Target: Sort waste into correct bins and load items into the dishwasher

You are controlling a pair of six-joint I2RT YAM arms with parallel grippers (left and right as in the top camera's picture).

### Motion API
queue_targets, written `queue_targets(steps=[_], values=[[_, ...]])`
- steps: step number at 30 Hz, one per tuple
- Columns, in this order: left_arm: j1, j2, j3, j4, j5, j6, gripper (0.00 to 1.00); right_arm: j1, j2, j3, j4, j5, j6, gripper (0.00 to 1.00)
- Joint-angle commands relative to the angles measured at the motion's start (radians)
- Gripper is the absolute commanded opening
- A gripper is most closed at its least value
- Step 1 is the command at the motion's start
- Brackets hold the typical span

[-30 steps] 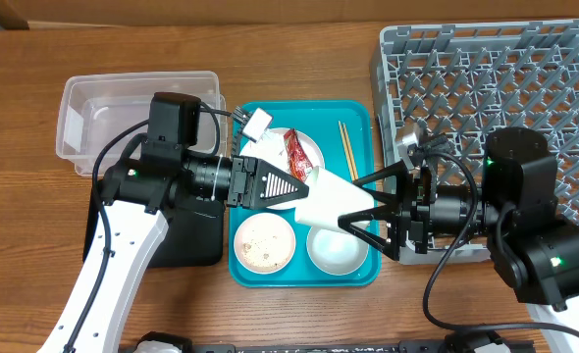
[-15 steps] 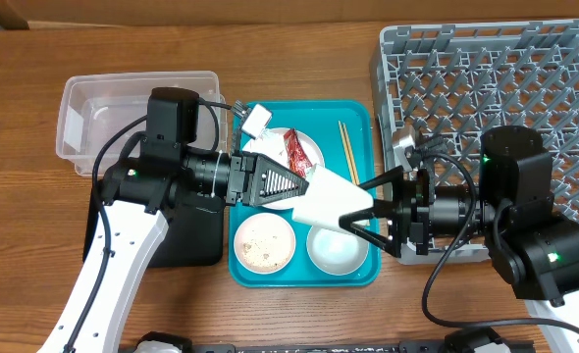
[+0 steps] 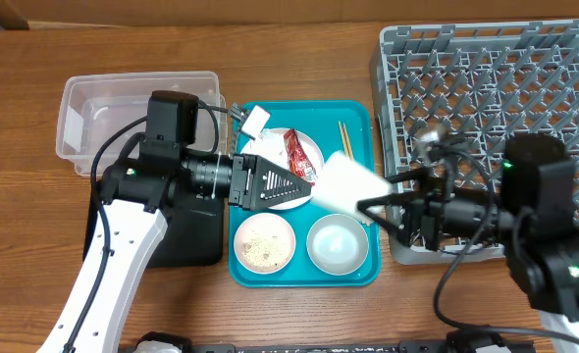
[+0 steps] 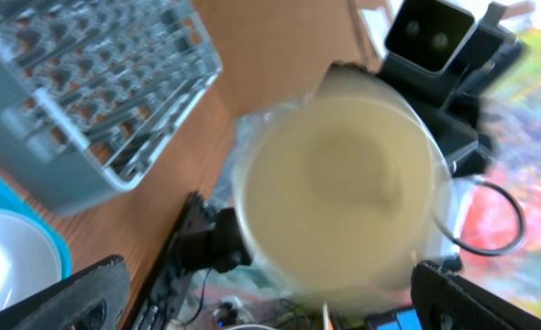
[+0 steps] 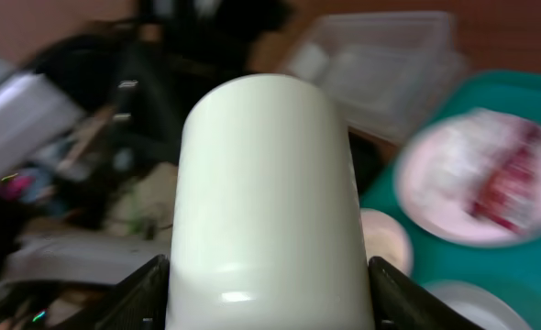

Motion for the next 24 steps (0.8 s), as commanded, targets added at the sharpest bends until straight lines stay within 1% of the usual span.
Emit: queue_targets(steps=[1,3,5,8,10,13,18,21,22,23,24], values=[[-0.003,-0.011,0.018,-0.064,-0.205,0.038,1.0,-0.076,-0.021,0.082,-0.096,0.357,0.001,0.61],[-0.003,-0.011,0.018,-0.119,-0.314,0.038,1.0,-0.102,-0.017,0.113,-0.187,0.538,0.032,0.61],[-0.005,-0.011,0.018,-0.163,-0.391,0.039,1.0,-0.113,-0.008,0.128,-0.283,0.714,0.108,0.61],[-0.005,-0.011,0.018,-0.189,-0.446,0.041,1.0,-0.113,0.022,0.127,-0.407,0.823,0.188,0.61],[-0.005,-0.011,0.018,-0.196,-0.452,0.045,1.0,-0.113,0.068,0.121,-0.489,0.848,0.216,0.61],[-0.005,-0.011,0.018,-0.21,-0.461,0.048,1.0,-0.113,0.146,0.092,-0.547,0.848,0.224,0.61],[-0.005,-0.011,0.018,-0.263,-0.463,0.09,1.0,-0.113,0.299,0.046,-0.536,0.848,0.229,0.62],[-0.005,-0.011,0.018,-0.3,-0.463,0.125,1.0,-0.113,0.372,0.041,-0.488,0.863,0.235,0.71],[-0.005,-0.011,0.018,-0.312,-0.463,0.129,1.0,-0.113,0.389,0.041,-0.481,0.863,0.235,0.75],[-0.005,-0.011,0.018,-0.323,-0.463,0.139,1.0,-0.113,0.407,0.041,-0.485,0.86,0.239,0.82],[-0.005,-0.011,0.018,-0.334,-0.463,0.148,1.0,-0.113,0.418,0.041,-0.495,0.853,0.238,0.91]])
